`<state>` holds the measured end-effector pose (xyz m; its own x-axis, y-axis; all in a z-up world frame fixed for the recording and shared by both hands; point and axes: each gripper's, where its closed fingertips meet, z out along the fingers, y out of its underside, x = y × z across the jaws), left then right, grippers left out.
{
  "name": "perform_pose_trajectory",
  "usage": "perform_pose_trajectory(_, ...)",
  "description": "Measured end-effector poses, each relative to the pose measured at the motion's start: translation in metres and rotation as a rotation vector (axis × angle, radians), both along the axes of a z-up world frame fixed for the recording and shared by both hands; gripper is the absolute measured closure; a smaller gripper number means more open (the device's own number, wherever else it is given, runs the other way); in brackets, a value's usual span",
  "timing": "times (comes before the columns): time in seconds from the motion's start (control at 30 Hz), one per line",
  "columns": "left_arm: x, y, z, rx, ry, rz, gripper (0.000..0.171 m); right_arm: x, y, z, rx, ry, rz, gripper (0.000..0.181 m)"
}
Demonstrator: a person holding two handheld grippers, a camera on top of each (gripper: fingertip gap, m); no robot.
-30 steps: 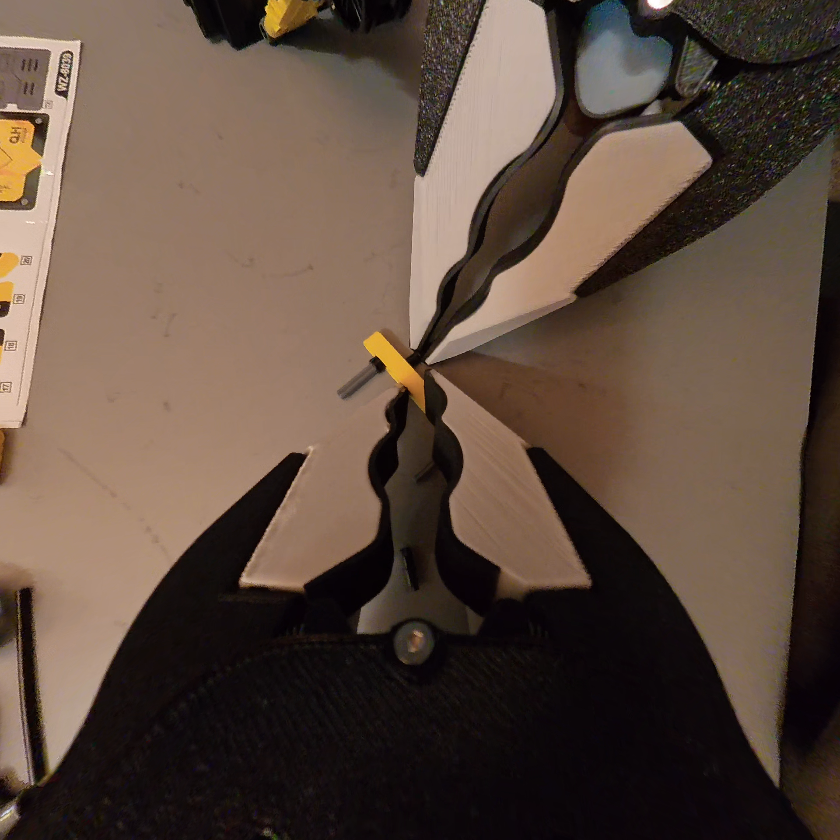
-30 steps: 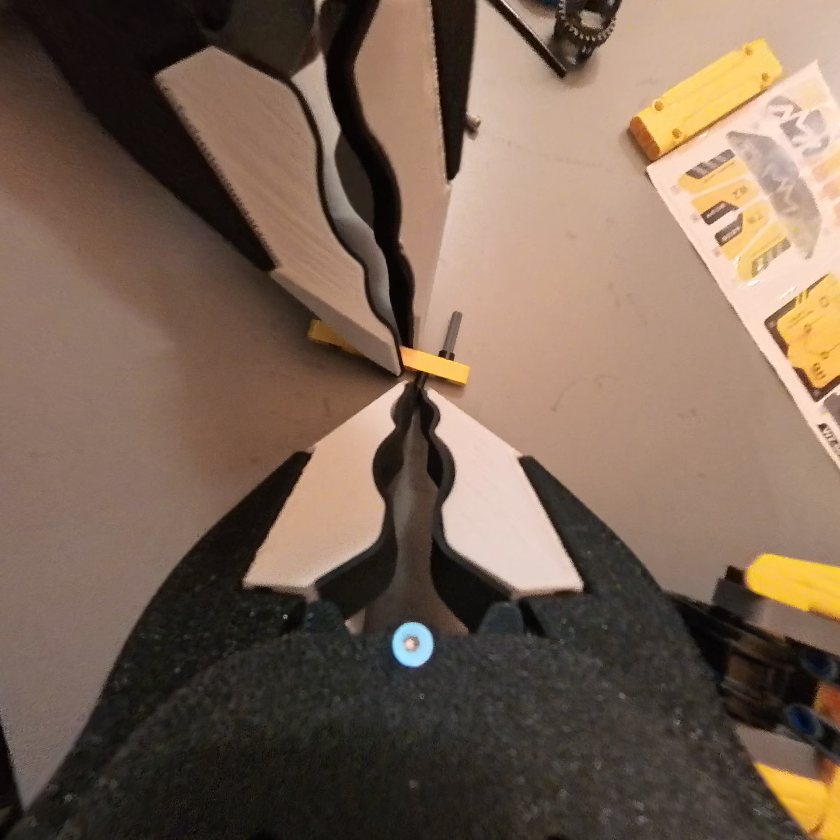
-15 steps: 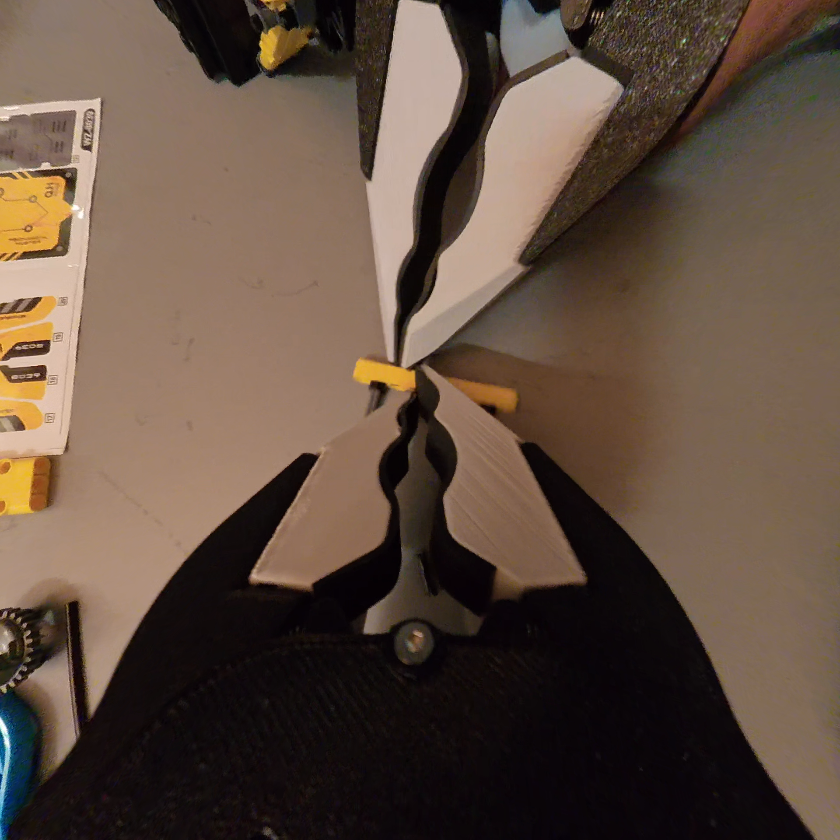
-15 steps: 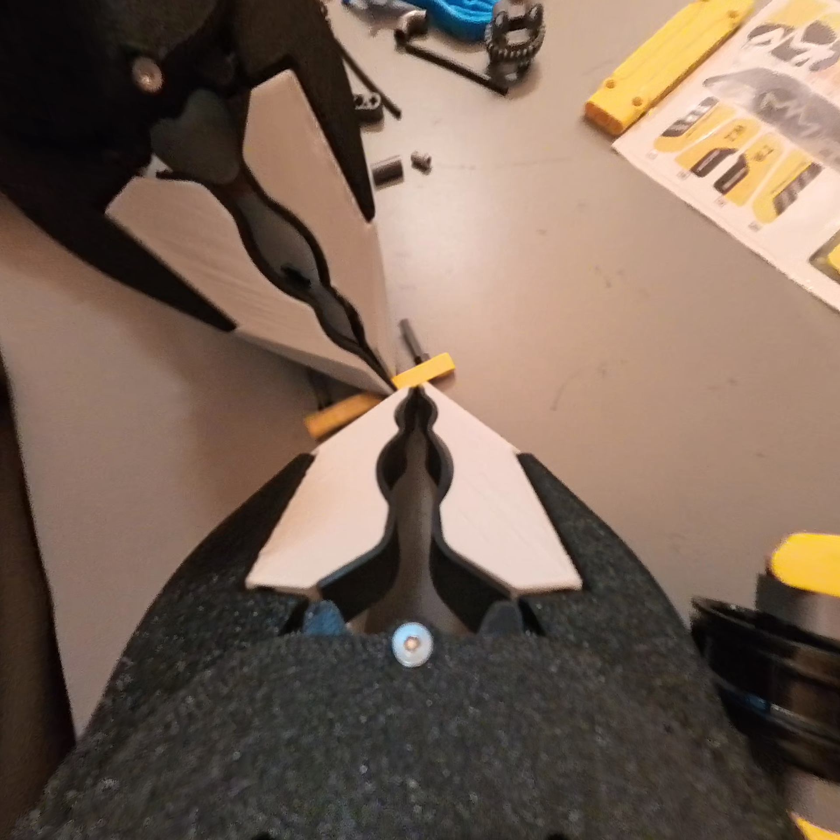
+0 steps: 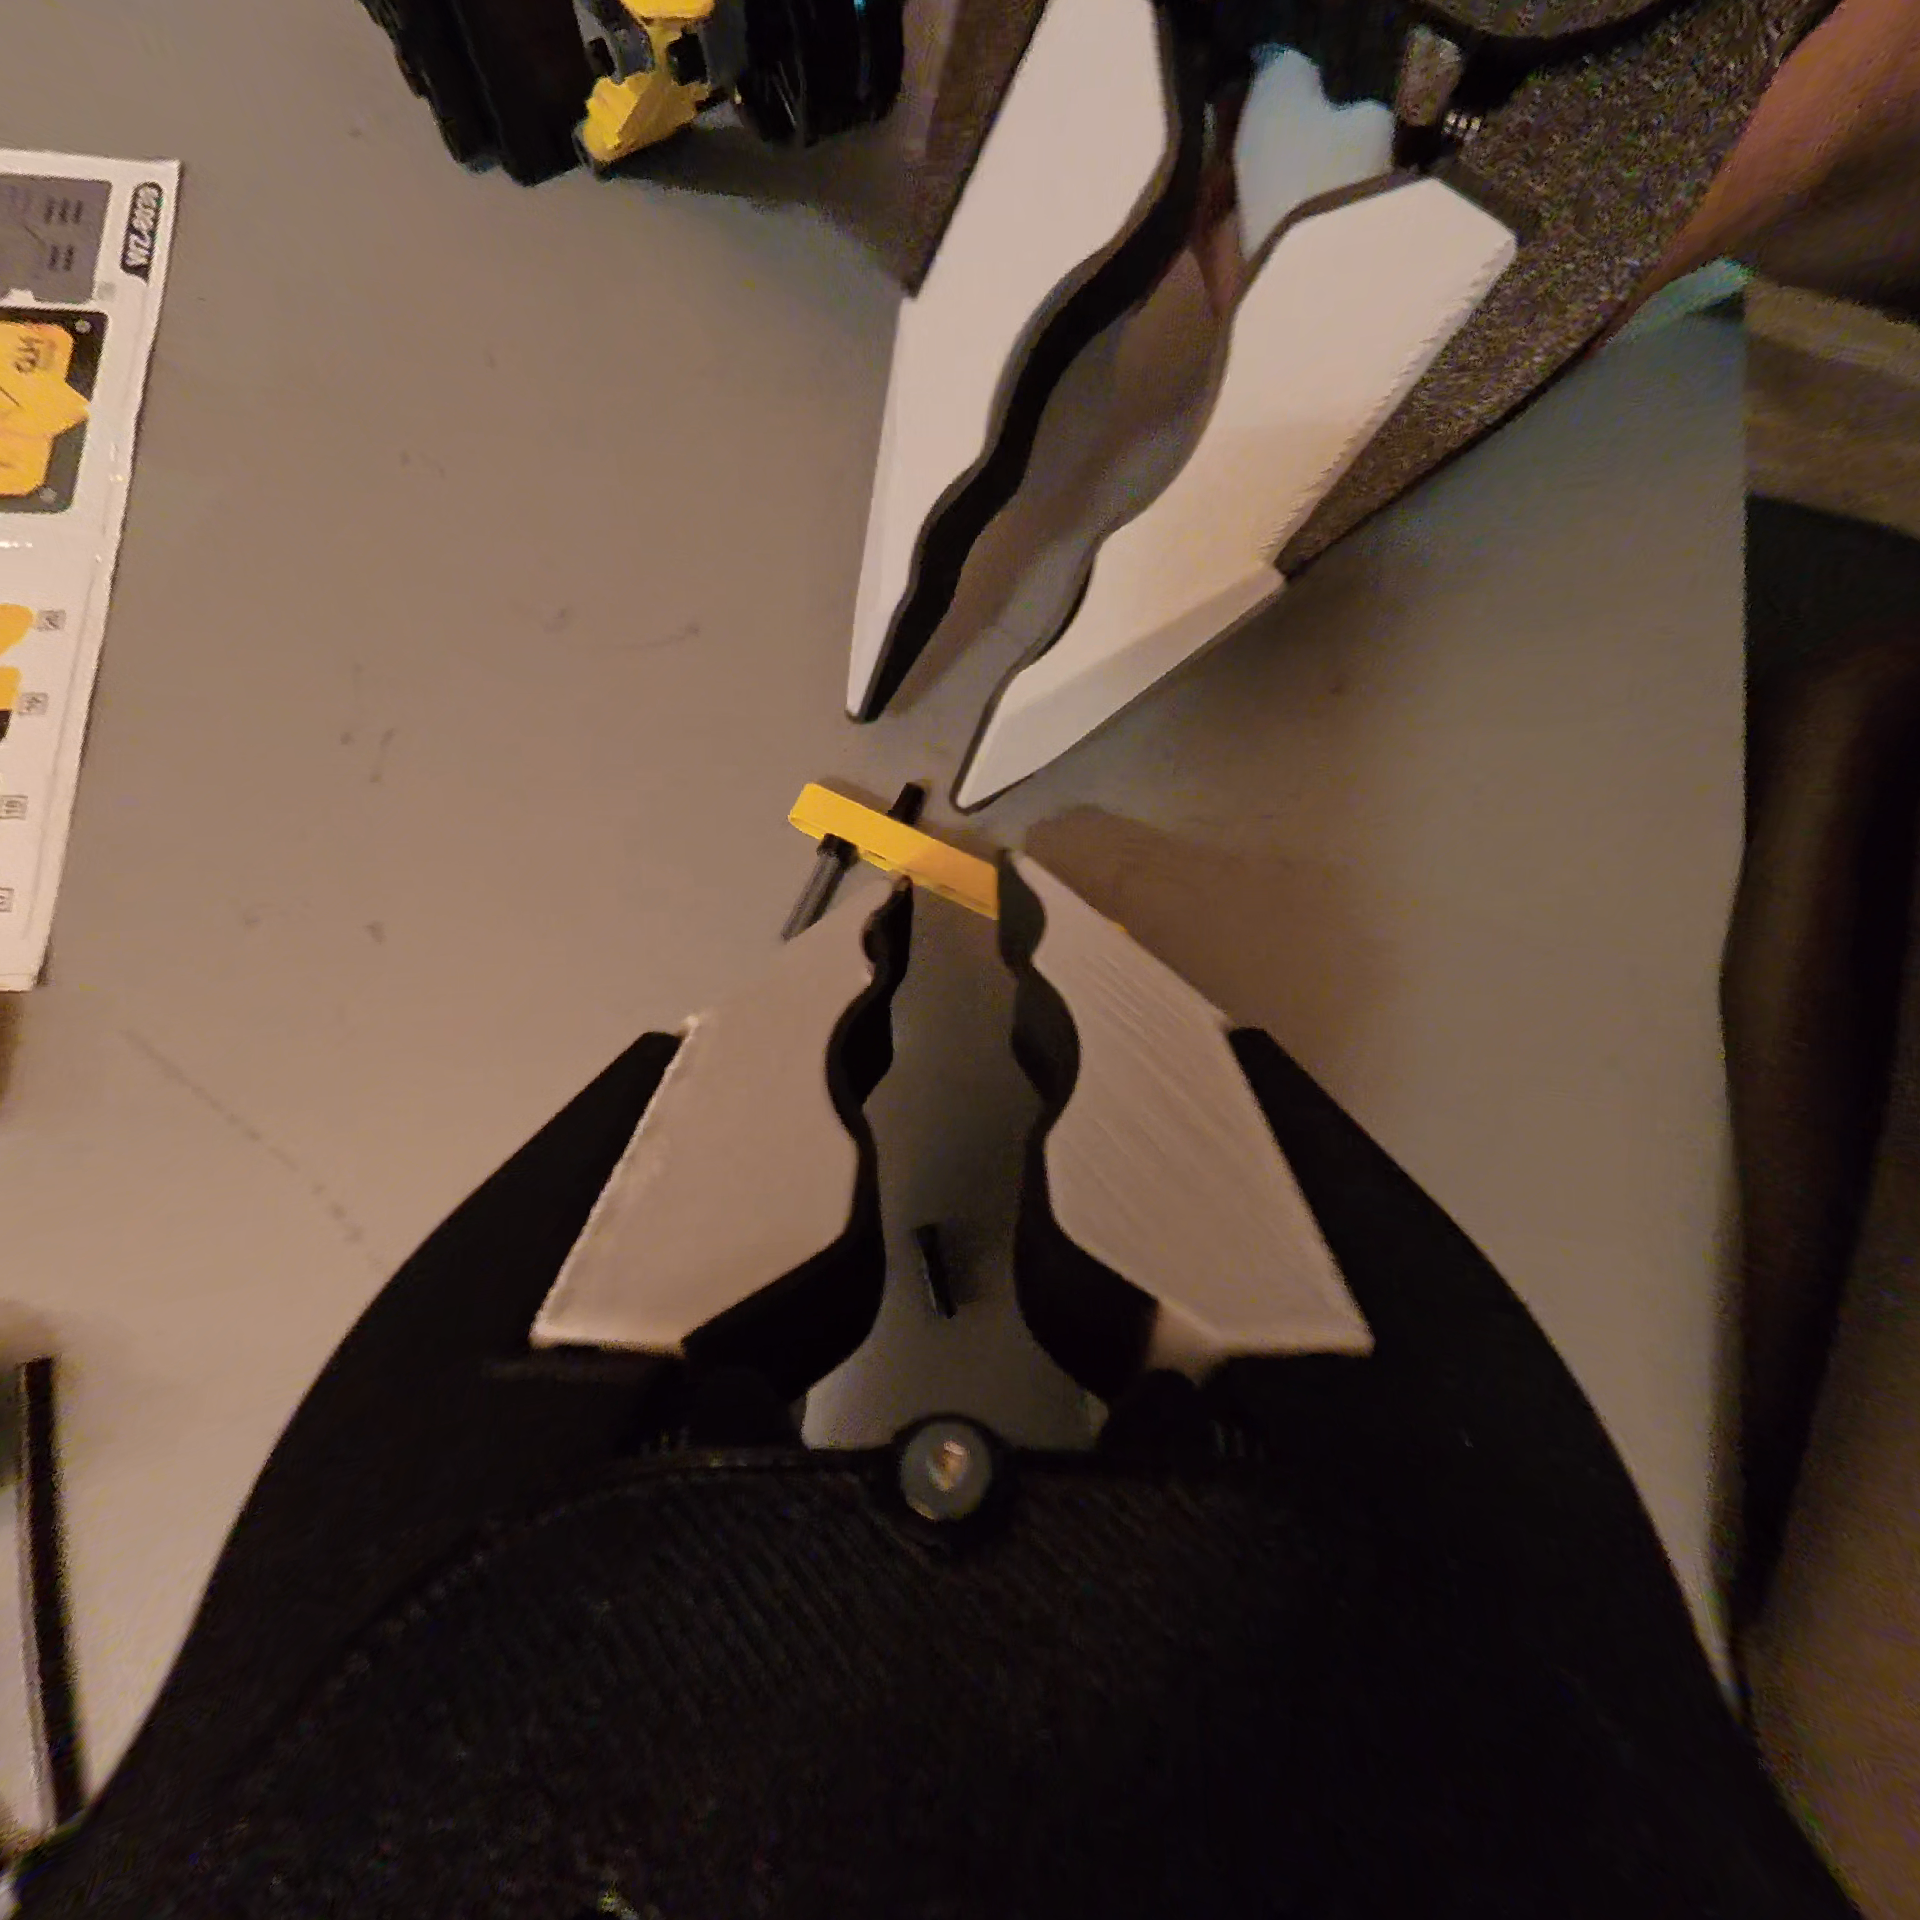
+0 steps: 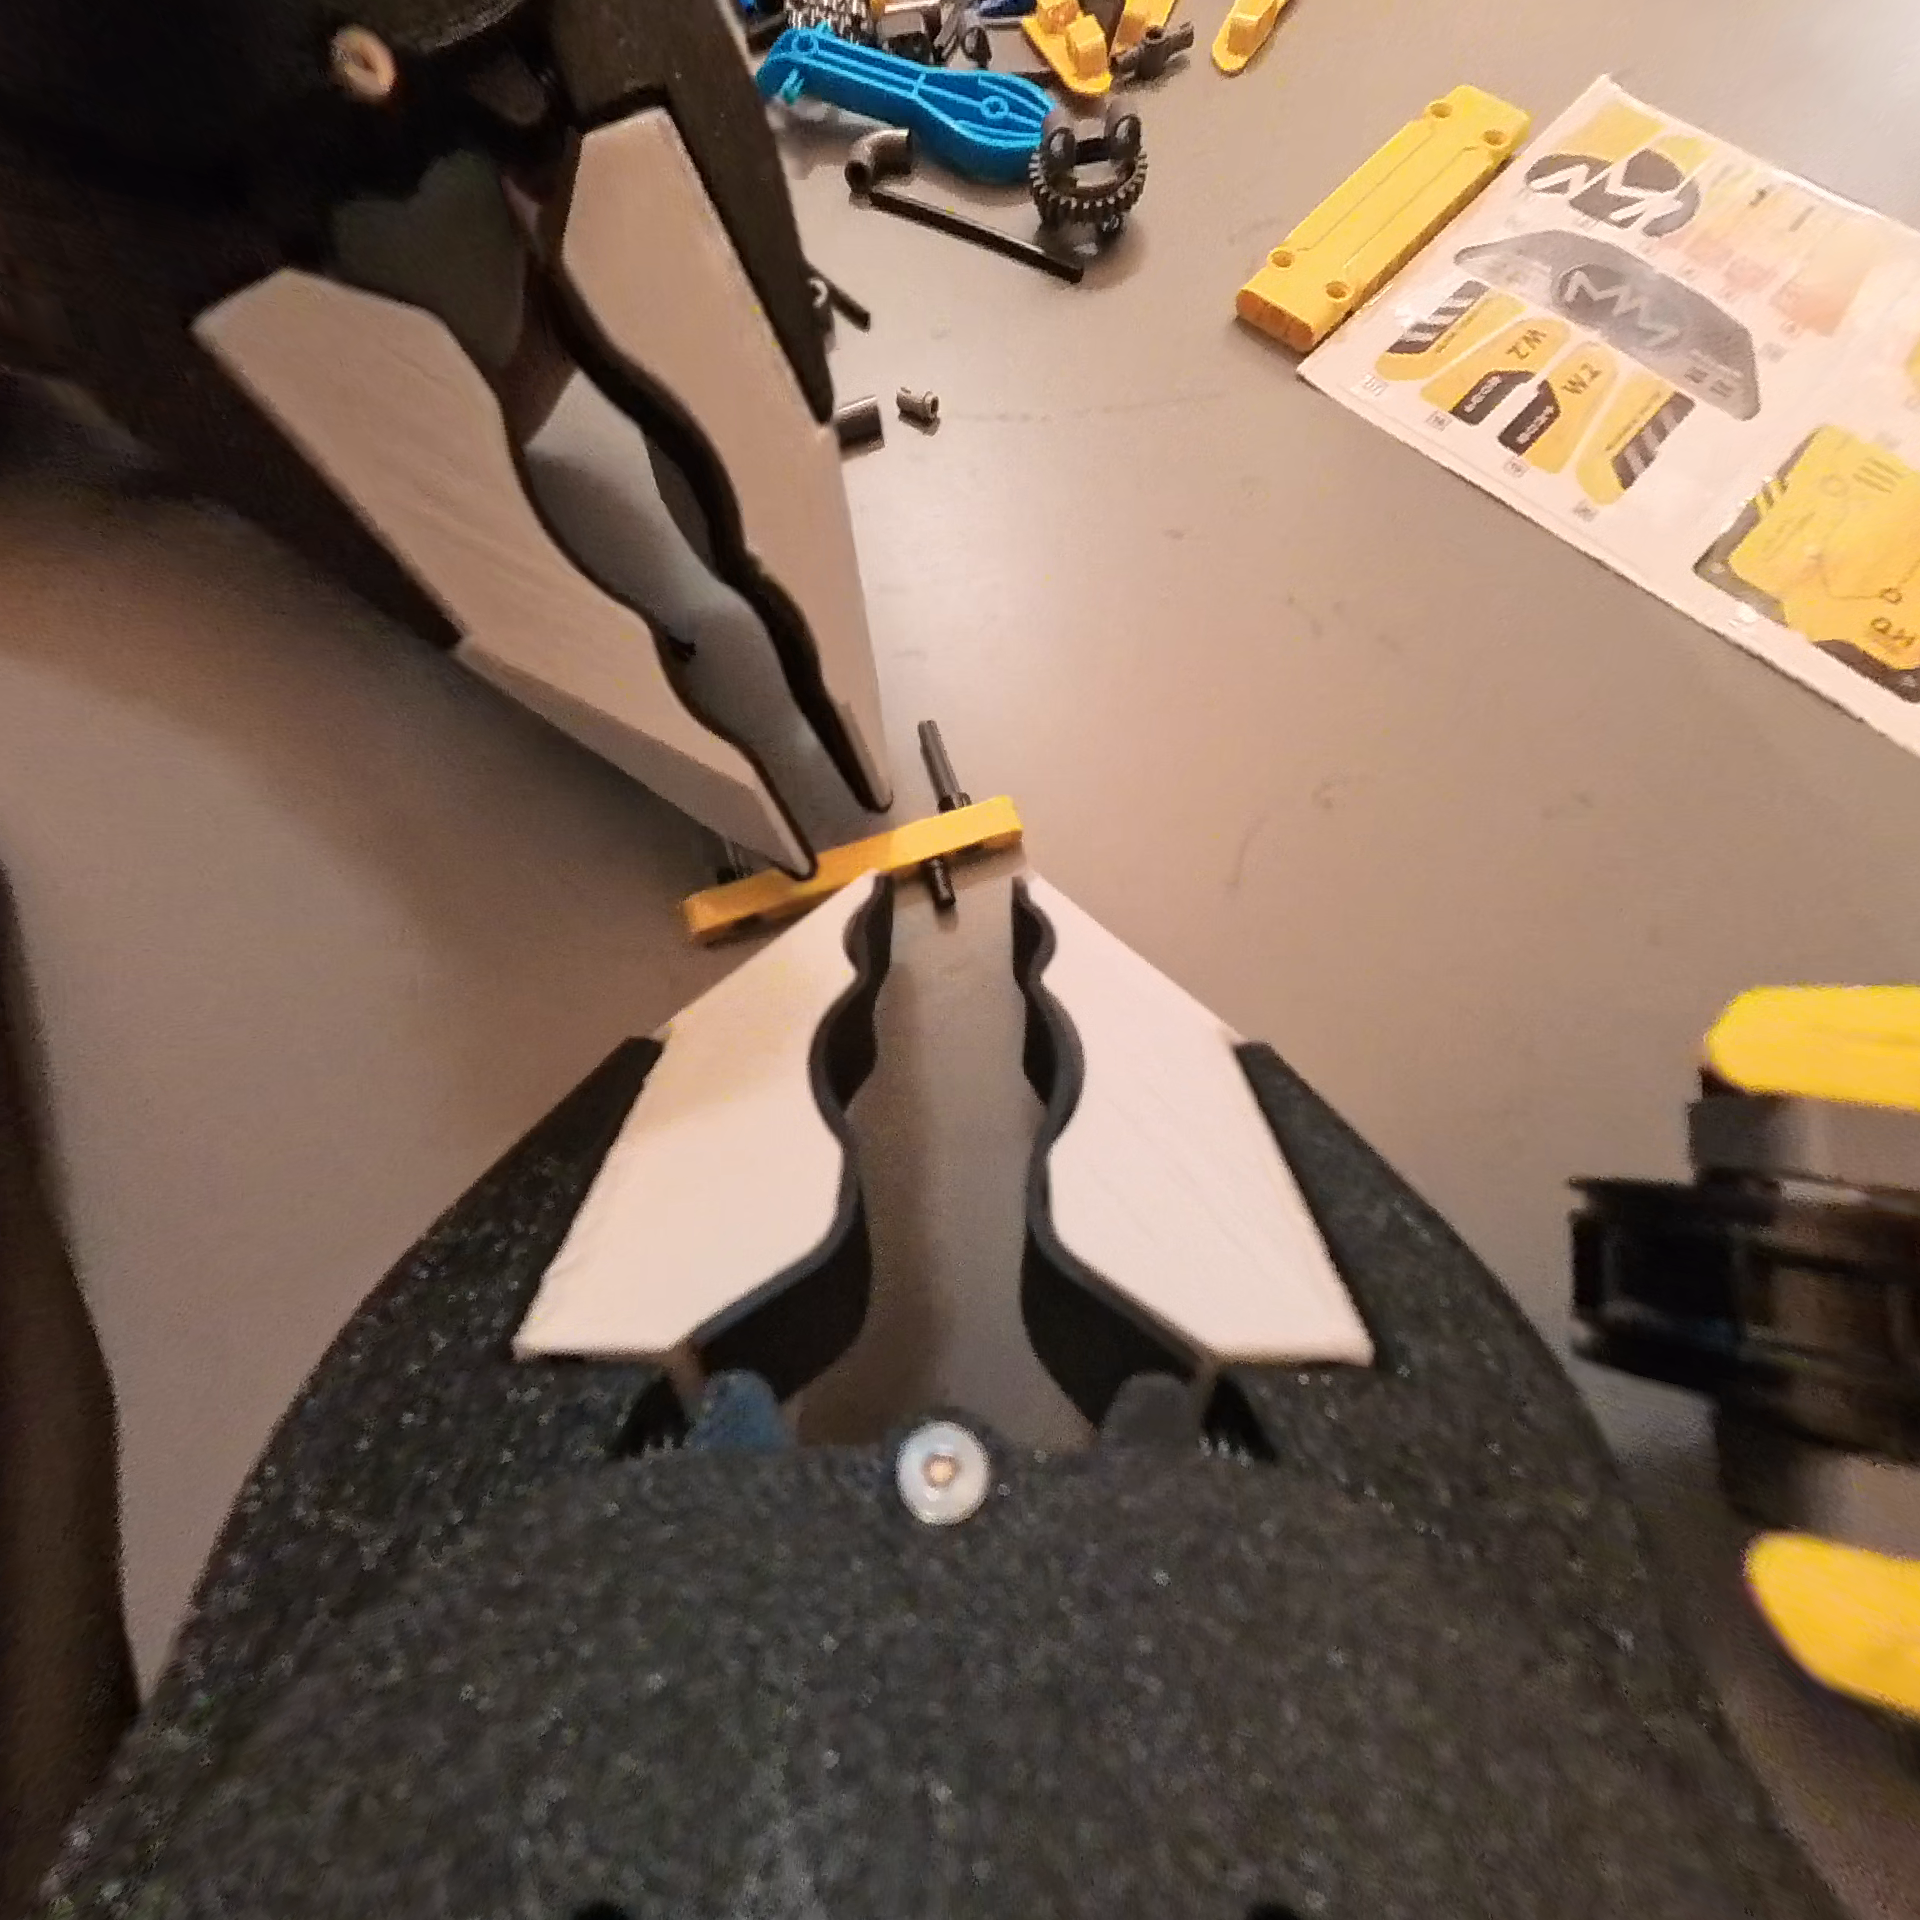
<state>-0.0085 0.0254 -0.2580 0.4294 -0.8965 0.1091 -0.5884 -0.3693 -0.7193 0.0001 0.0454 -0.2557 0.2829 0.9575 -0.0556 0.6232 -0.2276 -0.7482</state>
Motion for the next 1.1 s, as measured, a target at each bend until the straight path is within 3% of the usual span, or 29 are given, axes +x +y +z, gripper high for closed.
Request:
perform_pose_trajectory(0.13,0.003,-0.004,-0.002,-0.086,-0.025,-0.003,0.138,0.011,-0.002,-0.009,0.027,-0.051,-0.012,0.159)
perform_pose_trajectory(0.33,0.005,0.000,-0.008,-0.035,0.069,0.004,0.127,-0.002,-0.015,-0.010,-0.035,-0.026,0.028,0.157)
perform_pose_trajectory(0.53,0.005,-0.004,-0.006,-0.114,0.018,-0.020,0.118,-0.006,-0.029,-0.007,-0.115,0.014,0.097,0.166)
perform_pose_trajectory(0.67,0.001,-0.004,-0.006,-0.096,0.013,0.004,0.126,-0.004,-0.023,-0.002,-0.069,0.038,0.062,0.156)
perform_pose_trajectory(0.87,-0.007,-0.006,-0.008,-0.100,0.045,-0.003,0.131,-0.016,-0.028,-0.006,-0.100,0.014,0.048,0.164)
perform_pose_trajectory(1.1,-0.031,-0.004,0.001,-0.141,-0.033,0.029,0.113,-0.036,-0.028,0.008,-0.050,0.072,0.096,0.156)
